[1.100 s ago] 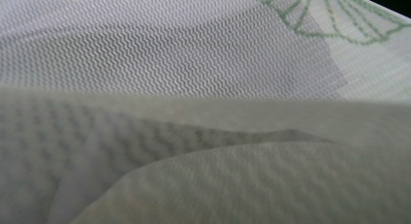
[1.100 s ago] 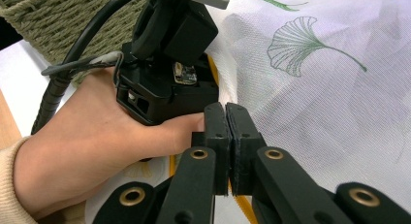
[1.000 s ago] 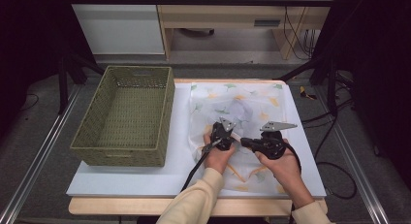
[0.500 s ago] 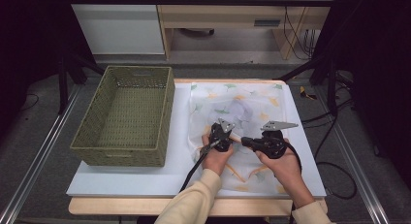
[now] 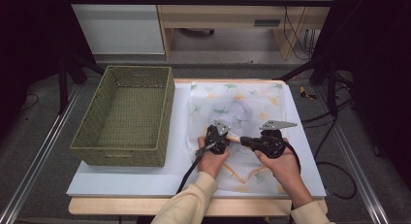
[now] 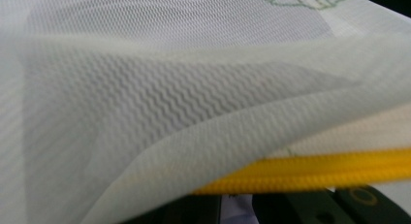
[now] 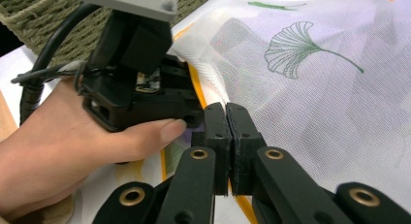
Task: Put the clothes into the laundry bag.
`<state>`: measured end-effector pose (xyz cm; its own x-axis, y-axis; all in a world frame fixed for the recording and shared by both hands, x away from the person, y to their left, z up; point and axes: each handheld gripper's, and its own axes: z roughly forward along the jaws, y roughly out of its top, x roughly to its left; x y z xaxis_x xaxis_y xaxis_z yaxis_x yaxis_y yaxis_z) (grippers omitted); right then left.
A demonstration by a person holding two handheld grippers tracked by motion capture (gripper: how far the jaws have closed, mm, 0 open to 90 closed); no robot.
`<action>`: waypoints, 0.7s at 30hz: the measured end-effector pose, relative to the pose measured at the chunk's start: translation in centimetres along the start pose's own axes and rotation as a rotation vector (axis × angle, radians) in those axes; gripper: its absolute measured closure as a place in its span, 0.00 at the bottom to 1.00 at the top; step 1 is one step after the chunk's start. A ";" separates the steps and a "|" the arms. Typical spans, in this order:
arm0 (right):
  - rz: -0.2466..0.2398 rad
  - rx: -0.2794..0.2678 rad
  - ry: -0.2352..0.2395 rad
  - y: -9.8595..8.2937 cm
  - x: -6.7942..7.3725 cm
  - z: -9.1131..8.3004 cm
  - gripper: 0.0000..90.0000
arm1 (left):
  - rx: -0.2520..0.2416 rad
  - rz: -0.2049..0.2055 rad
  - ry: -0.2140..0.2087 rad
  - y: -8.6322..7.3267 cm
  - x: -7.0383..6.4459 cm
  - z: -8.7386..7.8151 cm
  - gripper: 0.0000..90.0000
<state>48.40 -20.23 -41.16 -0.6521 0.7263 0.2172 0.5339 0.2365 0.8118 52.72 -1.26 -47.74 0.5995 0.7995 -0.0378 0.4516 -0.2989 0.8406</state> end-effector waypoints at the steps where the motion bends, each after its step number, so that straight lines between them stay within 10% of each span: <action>1: -0.002 -0.002 0.002 0.0 0.0 0.0 0.99 | 0.006 0.006 -0.003 0.0 0.1 -0.2 1.00; 21: 0.019 -0.026 0.029 0.7 0.4 0.5 0.99 | -0.066 -0.013 -0.052 -0.6 3.0 -8.2 1.00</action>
<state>48.80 -19.46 -40.78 -0.6572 0.7117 0.2483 0.5327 0.2055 0.8210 48.83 5.61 -43.96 0.6285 0.7741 -0.0757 0.4159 -0.2522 0.8737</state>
